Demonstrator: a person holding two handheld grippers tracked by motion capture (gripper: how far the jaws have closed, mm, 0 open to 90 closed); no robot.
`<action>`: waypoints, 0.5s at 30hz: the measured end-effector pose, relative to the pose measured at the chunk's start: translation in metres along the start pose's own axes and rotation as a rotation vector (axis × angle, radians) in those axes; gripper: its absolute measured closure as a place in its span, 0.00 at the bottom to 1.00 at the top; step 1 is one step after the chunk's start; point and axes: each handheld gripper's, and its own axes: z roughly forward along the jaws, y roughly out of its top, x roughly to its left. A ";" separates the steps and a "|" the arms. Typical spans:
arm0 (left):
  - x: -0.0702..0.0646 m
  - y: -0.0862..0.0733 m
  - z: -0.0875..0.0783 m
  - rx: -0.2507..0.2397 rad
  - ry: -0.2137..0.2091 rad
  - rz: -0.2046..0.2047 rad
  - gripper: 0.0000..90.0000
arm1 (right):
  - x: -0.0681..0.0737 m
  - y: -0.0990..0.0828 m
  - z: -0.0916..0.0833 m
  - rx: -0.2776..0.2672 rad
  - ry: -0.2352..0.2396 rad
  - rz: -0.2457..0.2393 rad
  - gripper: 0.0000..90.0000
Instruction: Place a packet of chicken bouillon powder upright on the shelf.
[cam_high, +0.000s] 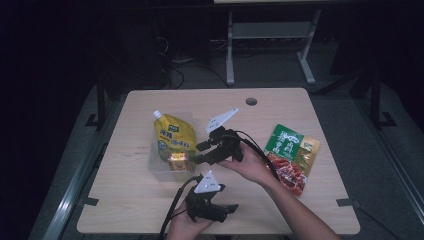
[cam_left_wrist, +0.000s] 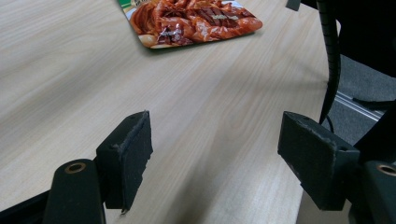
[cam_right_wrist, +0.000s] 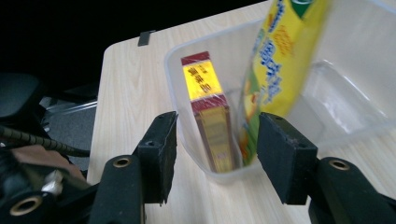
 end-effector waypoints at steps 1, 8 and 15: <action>0.000 0.001 0.000 -0.001 0.001 -0.004 0.28 | -0.001 -0.002 -0.003 0.000 -0.004 0.002 0.52; 0.001 0.005 0.002 -0.007 0.002 0.001 0.28 | -0.007 -0.017 -0.028 -0.004 -0.047 0.037 0.49; 0.001 0.010 0.006 -0.010 0.003 0.002 0.29 | -0.014 -0.034 -0.055 -0.016 -0.090 0.093 0.46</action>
